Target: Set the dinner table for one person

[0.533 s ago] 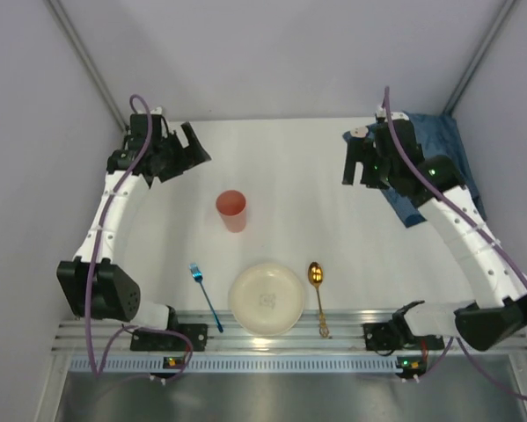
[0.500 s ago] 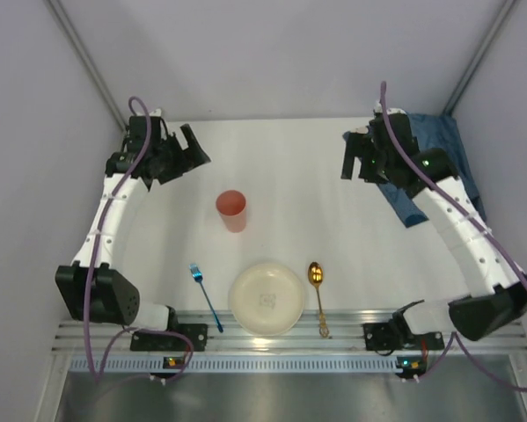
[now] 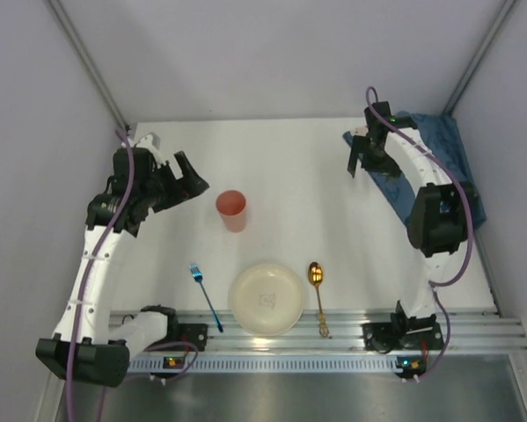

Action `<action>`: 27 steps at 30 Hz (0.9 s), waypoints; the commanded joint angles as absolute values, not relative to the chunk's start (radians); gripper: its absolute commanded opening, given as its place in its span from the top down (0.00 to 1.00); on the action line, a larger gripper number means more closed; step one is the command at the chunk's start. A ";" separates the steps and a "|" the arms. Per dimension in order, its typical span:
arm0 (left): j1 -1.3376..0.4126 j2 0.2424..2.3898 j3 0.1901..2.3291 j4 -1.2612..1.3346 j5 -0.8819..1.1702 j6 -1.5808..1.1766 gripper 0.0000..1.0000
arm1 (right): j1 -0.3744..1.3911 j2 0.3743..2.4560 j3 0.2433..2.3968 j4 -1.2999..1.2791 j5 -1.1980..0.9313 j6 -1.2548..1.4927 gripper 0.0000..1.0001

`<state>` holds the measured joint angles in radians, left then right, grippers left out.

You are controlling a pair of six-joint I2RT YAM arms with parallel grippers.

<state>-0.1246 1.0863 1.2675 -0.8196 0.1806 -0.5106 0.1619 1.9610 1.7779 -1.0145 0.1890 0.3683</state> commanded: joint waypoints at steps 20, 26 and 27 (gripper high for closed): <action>-0.152 1.224 1.275 -0.814 0.180 -0.531 0.04 | 0.080 2.339 2.141 -1.092 0.334 0.293 0.00; -0.195 1.308 1.367 -0.819 0.123 -0.528 0.04 | 0.044 2.358 2.079 -1.062 0.357 0.292 0.00; -0.198 1.316 1.370 -0.819 0.117 -0.534 0.04 | 0.038 2.361 2.059 -1.062 0.360 0.290 0.00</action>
